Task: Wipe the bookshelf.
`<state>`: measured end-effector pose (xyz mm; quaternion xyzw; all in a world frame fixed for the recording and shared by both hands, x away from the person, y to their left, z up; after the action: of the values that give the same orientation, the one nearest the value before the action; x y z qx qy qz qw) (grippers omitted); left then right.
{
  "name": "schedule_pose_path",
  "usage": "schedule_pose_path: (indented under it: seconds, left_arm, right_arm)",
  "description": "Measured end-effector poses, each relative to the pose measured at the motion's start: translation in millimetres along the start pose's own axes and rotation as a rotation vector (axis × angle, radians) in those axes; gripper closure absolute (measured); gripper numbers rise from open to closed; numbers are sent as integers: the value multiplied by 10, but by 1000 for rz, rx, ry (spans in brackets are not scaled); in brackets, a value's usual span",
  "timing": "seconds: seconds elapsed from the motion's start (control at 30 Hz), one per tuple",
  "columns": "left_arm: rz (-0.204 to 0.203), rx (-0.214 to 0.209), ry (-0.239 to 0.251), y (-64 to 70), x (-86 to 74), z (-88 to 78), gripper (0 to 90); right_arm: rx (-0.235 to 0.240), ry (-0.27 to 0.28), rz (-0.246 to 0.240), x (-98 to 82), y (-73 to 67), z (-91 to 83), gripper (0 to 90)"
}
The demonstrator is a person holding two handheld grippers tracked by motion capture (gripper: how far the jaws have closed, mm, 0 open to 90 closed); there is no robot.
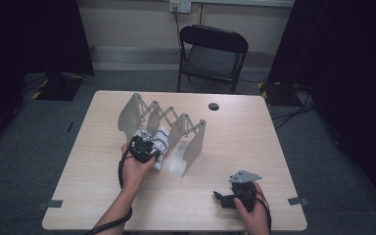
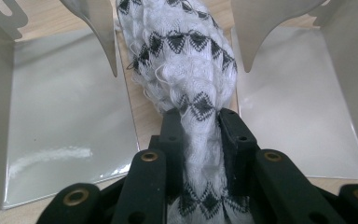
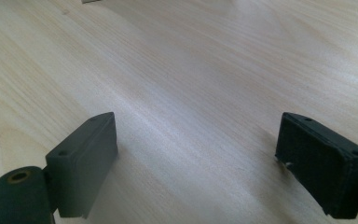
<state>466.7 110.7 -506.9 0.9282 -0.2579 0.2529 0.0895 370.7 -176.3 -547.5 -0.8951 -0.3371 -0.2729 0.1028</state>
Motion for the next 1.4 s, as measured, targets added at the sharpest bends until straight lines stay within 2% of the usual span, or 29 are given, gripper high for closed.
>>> schedule_pose_path:
  seconds: [0.13,0.2,0.27,0.4,0.57,0.77,0.9,1.0,1.07,1.4]
  left_arm:
    - [1,1,24,14,72,-101,737]
    - [15,4,22,-2,109,-177,737]
    - [2,3,50,-3,178,-241,737]
    - [17,21,81,-26,328,-408,737]
    - [31,41,110,-36,515,-493,737]
    - [8,55,90,-64,548,-393,737]
    - [-20,59,77,-100,480,-275,737]
    - [-30,52,56,-122,419,-191,737]
    - [-42,44,60,-122,399,-154,737]
    - [-38,35,15,-115,265,1,737]
  right_arm:
    - [0,-2,0,0,0,0,119]
    - [1,-3,-1,1,0,0,118]
    - [0,-2,0,1,0,0,119]
    - [2,-2,-1,6,0,4,118]
    - [2,-2,-1,6,-1,4,118]
    - [2,-2,-2,9,-1,6,118]
    - [2,-1,-4,10,0,7,118]
    - [2,-1,-5,11,0,7,118]
    - [4,0,-8,13,0,9,117]
    - [6,-3,-8,15,-3,10,117]
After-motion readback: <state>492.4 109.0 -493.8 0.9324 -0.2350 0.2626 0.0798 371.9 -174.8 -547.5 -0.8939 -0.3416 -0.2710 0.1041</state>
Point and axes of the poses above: each handheld gripper's, and its own axes: z roughly forward along the jaws, x roughly out of its top, y roughly to its right, the point moved 7 cm from there along z, roughly forward along the jaws, and after that the axes turned 13 degrees about -y, right-handed, at the moved point
